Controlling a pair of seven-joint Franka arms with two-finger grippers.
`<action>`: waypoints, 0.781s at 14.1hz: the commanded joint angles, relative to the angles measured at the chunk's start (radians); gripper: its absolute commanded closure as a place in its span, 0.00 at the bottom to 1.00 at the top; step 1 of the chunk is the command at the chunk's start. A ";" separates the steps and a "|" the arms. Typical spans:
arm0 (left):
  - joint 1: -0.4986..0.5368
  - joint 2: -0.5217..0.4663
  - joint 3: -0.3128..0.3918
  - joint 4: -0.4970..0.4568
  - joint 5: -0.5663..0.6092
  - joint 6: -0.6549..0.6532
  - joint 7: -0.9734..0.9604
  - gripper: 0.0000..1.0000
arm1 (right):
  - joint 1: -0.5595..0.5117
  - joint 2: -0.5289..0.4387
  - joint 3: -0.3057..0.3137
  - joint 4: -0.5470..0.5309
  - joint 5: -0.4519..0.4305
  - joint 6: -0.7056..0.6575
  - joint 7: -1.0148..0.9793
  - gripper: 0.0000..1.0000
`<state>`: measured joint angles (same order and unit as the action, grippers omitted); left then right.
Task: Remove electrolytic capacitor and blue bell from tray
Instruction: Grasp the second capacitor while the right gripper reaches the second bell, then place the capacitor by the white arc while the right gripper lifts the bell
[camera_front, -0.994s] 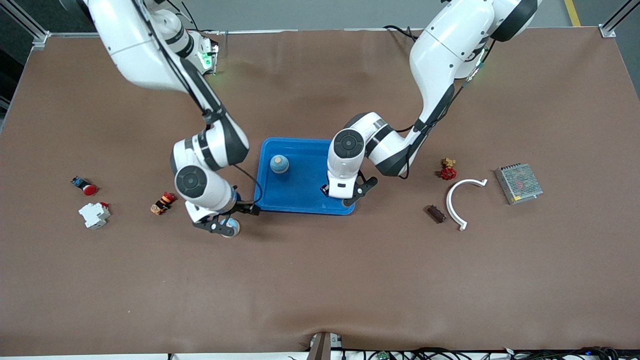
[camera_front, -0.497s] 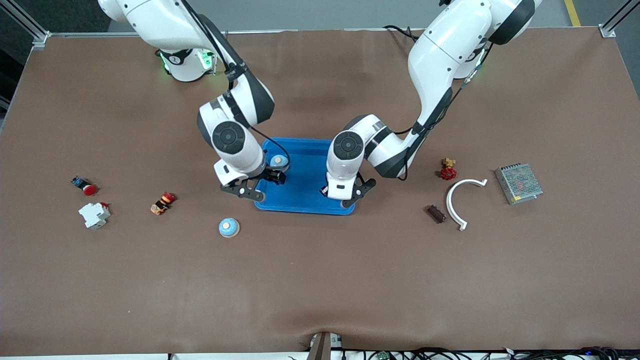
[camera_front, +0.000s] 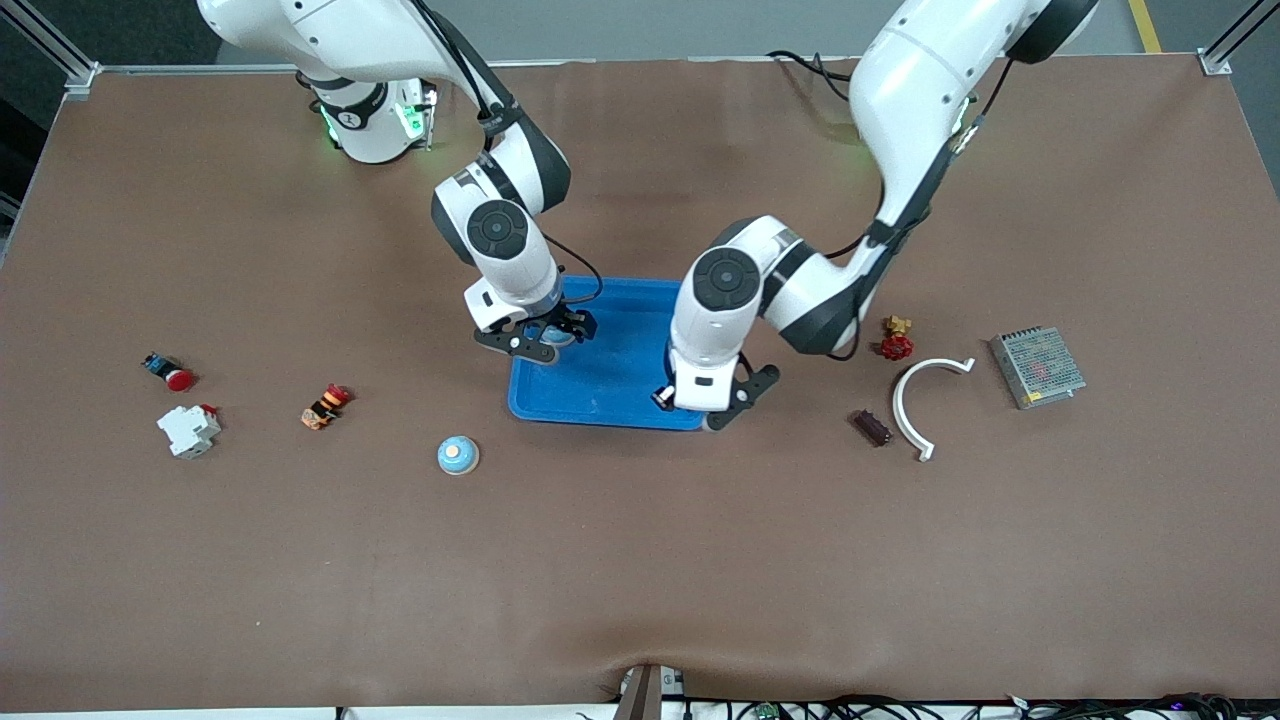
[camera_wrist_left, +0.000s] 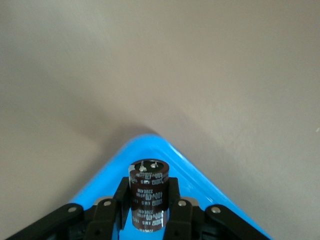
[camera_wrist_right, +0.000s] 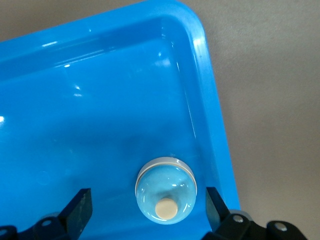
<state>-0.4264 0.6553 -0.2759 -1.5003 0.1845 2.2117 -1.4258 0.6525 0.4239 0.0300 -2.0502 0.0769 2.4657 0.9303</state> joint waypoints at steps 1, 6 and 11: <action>0.072 -0.094 -0.002 -0.028 0.016 -0.119 0.134 1.00 | 0.012 -0.030 -0.009 -0.062 0.003 0.059 0.013 0.00; 0.201 -0.149 -0.008 -0.046 0.015 -0.256 0.352 1.00 | 0.022 -0.014 -0.010 -0.096 -0.003 0.116 0.015 0.00; 0.346 -0.175 -0.008 -0.138 0.018 -0.270 0.530 1.00 | 0.047 0.010 -0.012 -0.096 -0.003 0.151 0.038 0.00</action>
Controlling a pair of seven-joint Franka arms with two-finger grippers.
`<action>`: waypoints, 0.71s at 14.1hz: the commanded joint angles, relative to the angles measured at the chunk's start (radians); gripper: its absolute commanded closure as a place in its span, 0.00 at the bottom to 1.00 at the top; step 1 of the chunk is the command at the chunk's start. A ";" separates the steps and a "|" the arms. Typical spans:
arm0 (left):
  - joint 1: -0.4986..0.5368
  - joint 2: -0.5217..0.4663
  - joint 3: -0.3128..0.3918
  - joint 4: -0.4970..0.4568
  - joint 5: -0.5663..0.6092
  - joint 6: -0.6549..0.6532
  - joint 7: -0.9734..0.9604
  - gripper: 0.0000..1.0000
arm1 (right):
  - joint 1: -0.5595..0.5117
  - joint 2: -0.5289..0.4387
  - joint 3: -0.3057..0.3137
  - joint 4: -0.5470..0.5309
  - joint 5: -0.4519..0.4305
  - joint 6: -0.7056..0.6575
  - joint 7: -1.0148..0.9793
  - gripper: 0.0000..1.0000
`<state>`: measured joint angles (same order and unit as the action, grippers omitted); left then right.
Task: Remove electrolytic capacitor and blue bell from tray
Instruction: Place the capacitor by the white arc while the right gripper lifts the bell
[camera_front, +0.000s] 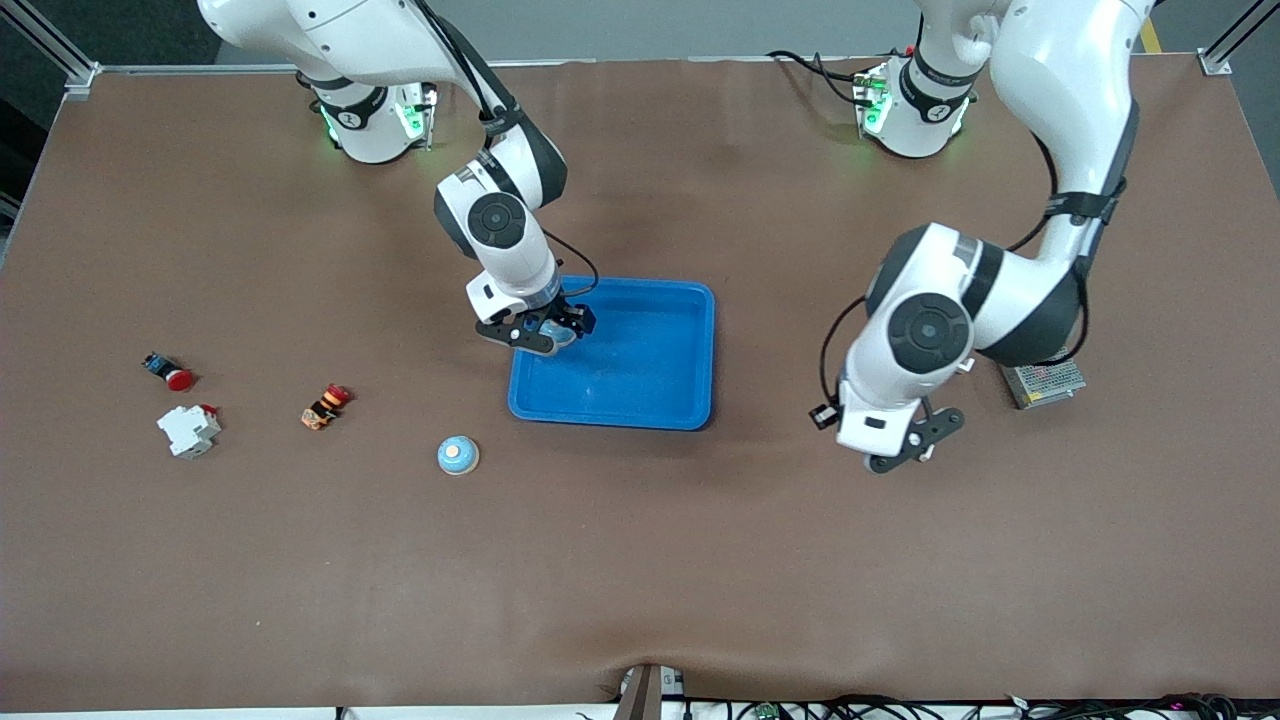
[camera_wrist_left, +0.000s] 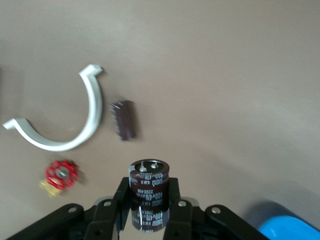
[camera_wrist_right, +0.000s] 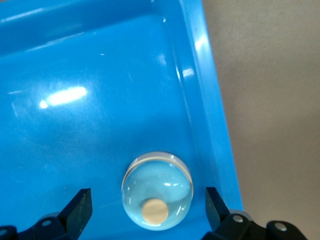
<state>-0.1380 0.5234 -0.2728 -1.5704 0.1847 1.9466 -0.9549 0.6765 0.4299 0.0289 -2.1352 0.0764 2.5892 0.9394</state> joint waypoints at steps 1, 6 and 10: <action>0.095 -0.039 -0.011 -0.080 0.019 -0.003 0.094 1.00 | 0.023 0.010 -0.011 -0.011 -0.003 0.035 0.029 0.00; 0.210 -0.017 -0.006 -0.109 0.042 0.003 0.212 1.00 | 0.023 0.038 -0.012 -0.011 -0.012 0.063 0.029 0.00; 0.265 0.012 -0.006 -0.180 0.107 0.090 0.243 1.00 | 0.021 0.043 -0.012 -0.011 -0.032 0.063 0.029 0.00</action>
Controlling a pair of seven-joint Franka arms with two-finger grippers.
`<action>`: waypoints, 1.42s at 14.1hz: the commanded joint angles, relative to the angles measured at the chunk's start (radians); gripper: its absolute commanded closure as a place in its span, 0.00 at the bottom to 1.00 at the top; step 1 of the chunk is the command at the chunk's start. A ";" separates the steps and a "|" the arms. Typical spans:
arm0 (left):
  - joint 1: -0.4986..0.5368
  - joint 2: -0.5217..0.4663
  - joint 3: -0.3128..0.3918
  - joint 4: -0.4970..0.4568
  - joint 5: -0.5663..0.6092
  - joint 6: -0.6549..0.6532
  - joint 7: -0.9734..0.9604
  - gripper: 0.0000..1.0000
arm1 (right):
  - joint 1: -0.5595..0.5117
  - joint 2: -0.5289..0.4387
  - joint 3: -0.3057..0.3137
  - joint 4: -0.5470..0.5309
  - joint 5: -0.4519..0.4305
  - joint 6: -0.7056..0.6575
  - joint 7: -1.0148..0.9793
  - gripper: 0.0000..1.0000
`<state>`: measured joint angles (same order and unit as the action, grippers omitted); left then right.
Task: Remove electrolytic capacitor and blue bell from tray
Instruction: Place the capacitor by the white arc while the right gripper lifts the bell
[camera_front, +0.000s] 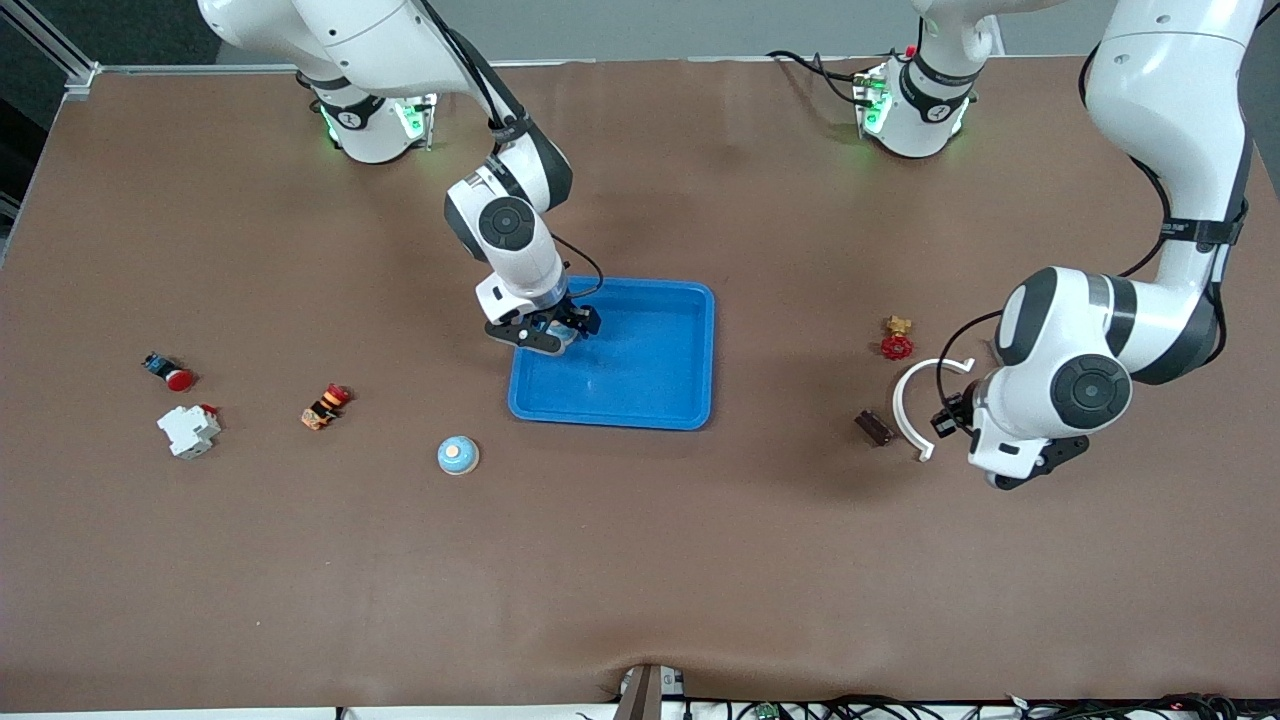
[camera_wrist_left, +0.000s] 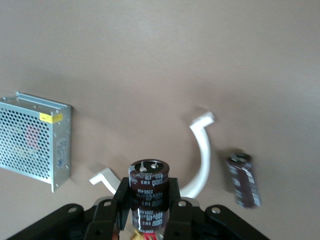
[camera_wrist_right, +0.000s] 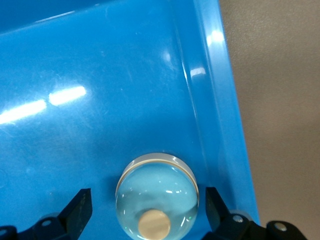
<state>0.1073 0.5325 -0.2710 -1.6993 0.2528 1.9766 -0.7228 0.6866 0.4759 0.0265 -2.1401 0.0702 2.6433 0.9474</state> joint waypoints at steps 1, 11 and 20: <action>0.028 0.009 -0.008 -0.071 0.048 0.094 0.011 1.00 | 0.011 -0.003 -0.010 -0.004 -0.033 0.009 0.021 0.06; 0.086 0.092 -0.010 -0.108 0.126 0.223 -0.012 0.73 | -0.007 -0.022 -0.008 0.034 -0.029 -0.061 0.010 1.00; 0.080 -0.009 -0.043 -0.016 0.122 0.133 0.003 0.00 | -0.165 -0.149 -0.008 0.122 -0.030 -0.414 -0.243 1.00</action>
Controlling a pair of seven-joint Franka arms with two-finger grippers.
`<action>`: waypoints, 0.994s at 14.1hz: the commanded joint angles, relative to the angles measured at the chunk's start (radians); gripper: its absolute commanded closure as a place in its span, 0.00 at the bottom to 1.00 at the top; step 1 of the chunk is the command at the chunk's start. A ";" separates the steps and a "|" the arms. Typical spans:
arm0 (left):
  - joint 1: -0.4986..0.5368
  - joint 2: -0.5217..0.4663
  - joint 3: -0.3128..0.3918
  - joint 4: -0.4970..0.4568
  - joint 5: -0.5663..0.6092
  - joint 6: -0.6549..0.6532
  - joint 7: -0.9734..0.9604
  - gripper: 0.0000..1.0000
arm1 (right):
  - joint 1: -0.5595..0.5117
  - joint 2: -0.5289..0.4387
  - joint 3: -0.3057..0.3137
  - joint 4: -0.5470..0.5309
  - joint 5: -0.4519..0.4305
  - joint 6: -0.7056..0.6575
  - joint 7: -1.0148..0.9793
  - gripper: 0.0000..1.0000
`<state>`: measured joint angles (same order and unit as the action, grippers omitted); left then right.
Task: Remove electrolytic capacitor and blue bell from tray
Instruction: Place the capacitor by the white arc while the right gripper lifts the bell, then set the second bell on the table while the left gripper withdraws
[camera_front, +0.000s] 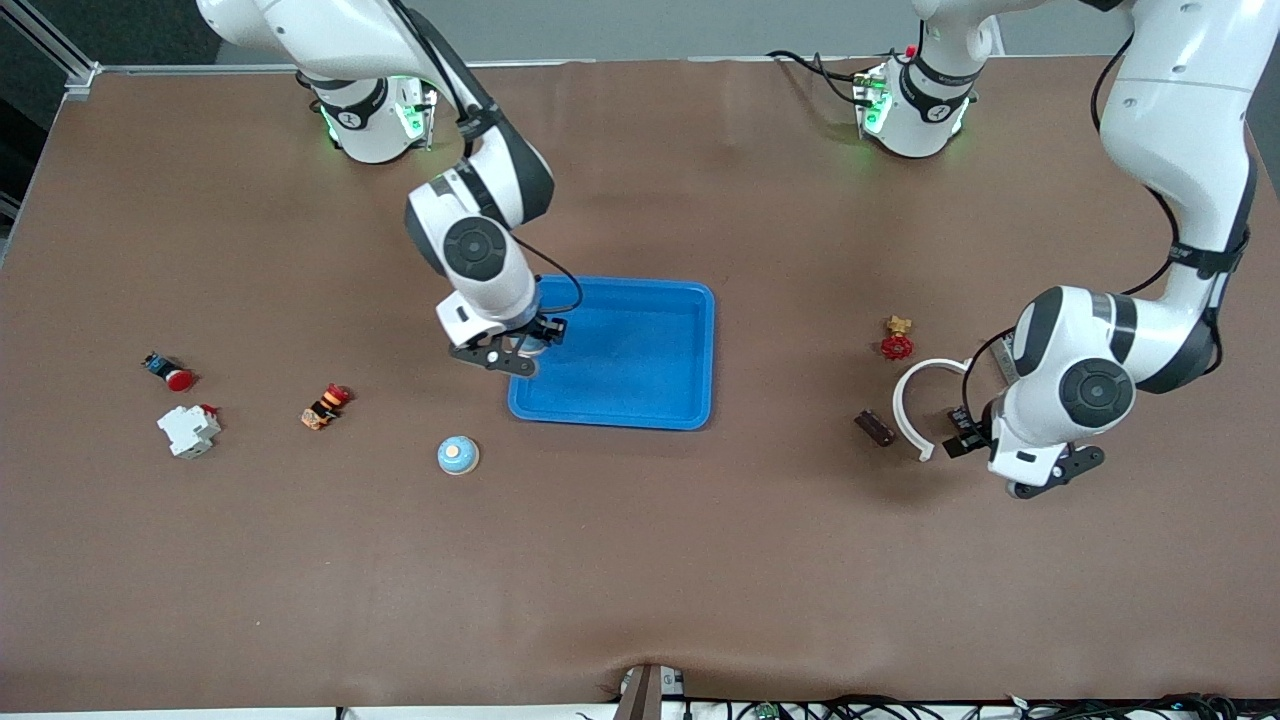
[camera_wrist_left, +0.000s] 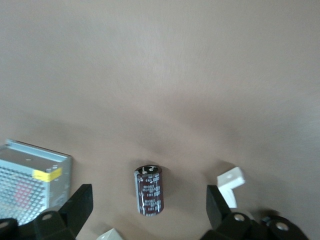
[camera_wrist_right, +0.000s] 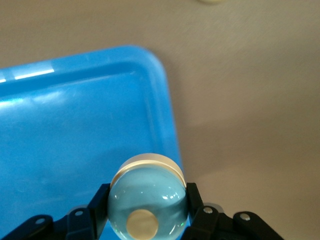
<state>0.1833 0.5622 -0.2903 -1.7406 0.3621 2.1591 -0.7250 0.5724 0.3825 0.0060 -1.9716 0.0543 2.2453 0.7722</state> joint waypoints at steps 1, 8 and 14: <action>0.008 -0.050 -0.036 0.050 0.012 -0.070 0.007 0.00 | -0.074 -0.079 0.012 -0.073 -0.014 -0.010 -0.109 1.00; 0.007 -0.123 -0.043 0.217 -0.012 -0.223 0.143 0.00 | -0.227 -0.200 0.012 -0.312 -0.014 0.144 -0.408 1.00; 0.010 -0.274 -0.044 0.239 -0.120 -0.382 0.232 0.00 | -0.376 -0.175 0.011 -0.414 -0.016 0.341 -0.642 1.00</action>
<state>0.1846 0.3455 -0.3254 -1.4966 0.2629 1.8324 -0.5404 0.2297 0.2235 0.0001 -2.3540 0.0537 2.5547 0.1650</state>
